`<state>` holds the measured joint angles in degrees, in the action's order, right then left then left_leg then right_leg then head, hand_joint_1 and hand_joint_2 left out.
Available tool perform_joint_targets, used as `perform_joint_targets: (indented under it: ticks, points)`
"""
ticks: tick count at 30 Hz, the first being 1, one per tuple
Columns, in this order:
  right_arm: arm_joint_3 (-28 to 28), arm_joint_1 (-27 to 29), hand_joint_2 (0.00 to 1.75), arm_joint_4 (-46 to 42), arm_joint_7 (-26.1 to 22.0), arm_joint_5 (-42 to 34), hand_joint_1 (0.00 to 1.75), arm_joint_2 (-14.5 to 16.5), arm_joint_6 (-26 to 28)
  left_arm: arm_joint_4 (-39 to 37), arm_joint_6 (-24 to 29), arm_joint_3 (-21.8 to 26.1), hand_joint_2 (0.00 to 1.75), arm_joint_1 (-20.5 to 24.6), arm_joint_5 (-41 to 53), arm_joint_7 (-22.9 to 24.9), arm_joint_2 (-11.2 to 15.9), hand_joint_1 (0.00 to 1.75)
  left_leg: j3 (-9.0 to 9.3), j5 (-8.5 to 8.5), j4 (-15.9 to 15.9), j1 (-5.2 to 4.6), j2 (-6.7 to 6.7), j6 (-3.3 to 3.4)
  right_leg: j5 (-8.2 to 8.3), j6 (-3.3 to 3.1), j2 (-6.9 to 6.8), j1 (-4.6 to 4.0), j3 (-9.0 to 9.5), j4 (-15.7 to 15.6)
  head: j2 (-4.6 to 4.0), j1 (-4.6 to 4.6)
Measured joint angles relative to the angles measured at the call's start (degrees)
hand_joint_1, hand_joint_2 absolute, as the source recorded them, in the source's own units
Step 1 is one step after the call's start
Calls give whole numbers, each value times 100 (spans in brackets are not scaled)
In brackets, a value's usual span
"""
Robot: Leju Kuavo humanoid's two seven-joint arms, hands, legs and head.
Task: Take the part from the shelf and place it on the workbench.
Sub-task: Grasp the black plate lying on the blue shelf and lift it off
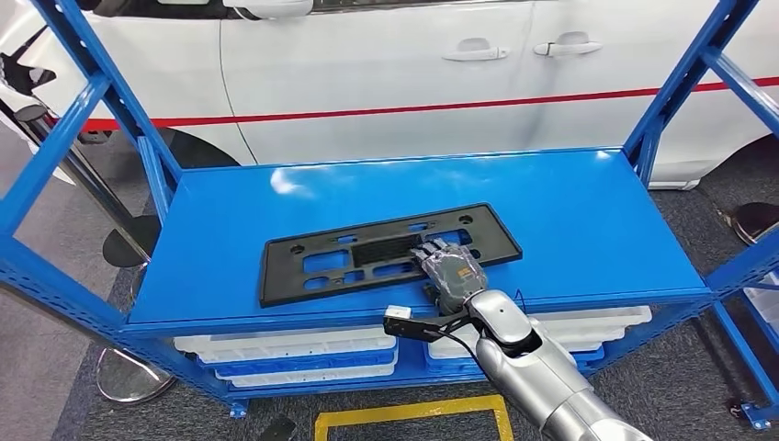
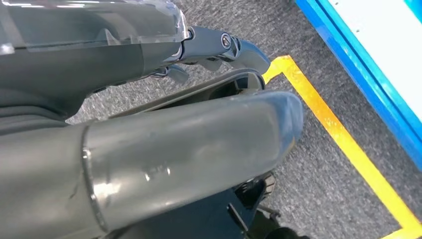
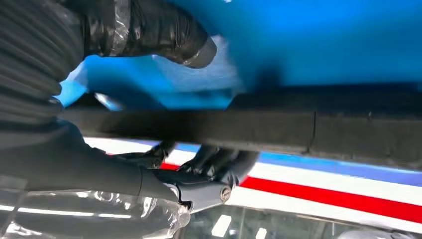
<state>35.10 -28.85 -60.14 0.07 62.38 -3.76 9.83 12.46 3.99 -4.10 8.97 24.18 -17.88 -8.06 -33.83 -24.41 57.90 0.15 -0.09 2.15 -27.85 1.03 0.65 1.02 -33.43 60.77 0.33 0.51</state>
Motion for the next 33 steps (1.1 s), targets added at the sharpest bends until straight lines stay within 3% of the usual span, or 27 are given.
perform_joint_targets:
  ticks: [3,5,7,9,11,16,18,20,21,22,23,25,27,31,33]
  points:
    - [0,30,175,45,21,-35,175,15,81,0,1,7,0,-7,19,-1,-6,0,27,69,-87,10,30,63,-494,23,-19,5,-352,783,0,-5]
    - [0,53,175,58,37,-54,175,27,116,0,1,11,0,-22,36,2,-8,0,12,71,-82,0,38,70,-703,33,-22,8,-593,1284,0,-4]
    - [0,74,175,63,40,-63,175,47,136,0,1,14,0,-34,44,2,-11,0,8,67,-68,-1,38,66,-572,43,-29,14,-578,1264,0,-5]
    - [0,81,175,64,42,-73,175,68,149,0,1,16,0,-39,54,2,-15,0,5,44,-20,3,27,41,-192,43,-38,30,-272,659,0,-6]
    - [0,73,175,62,39,-93,175,101,176,0,1,20,0,-37,73,3,-17,0,-25,0,69,-12,7,-21,26,10,-41,25,0,81,0,-5]
    - [1,55,175,36,35,-134,175,252,224,0,2,31,0,-35,111,7,-21,0,-79,-87,202,10,-8,-174,59,-151,-45,-6,56,-83,0,-3]
    - [2,47,175,24,35,-144,175,299,223,0,3,34,0,-34,117,11,-22,0,-259,-342,593,27,-6,-228,81,-191,-70,12,59,-105,0,-1]
    - [2,46,175,22,36,-153,175,323,224,0,3,36,0,-42,130,20,-22,0,-561,-648,1238,50,-6,-275,87,-208,-88,5,44,-106,0,-1]
    - [2,46,175,20,38,-156,175,336,227,0,2,37,0,-51,142,24,-22,0,-661,-703,1459,61,-6,-290,88,-212,-92,3,40,-105,0,-1]
    - [2,46,175,18,44,-158,175,350,233,0,2,39,0,-60,153,26,-22,0,-675,-655,1505,69,-5,-298,88,-212,-89,3,39,-104,0,-1]
    - [2,47,175,16,53,-156,175,367,244,0,1,41,0,-64,166,26,-22,0,-590,-514,1345,76,-5,-298,88,-211,-83,6,42,-103,0,-1]
    - [2,48,175,4,74,-149,175,395,275,0,1,51,0,-60,176,26,-21,0,-247,-186,671,82,-5,-275,87,-195,-70,9,49,-104,0,-1]
    - [2,52,175,-21,103,-146,175,409,314,1,3,72,0,-49,180,23,-23,0,-24,-72,191,55,-10,-225,94,-139,-52,-1,31,-107,0,-3]
    - [-28,147,175,-150,199,-173,175,407,493,1,39,116,0,-66,172,0,-28,0,12,-42,37,38,-10,-82,79,-1,-39,9,4,-102,0,-3]
    - [-91,250,175,-270,228,-159,175,388,618,2,75,139,0,-65,177,-15,-33,0,24,1,-29,48,1,2,-158,23,-43,13,-168,257,0,-7]
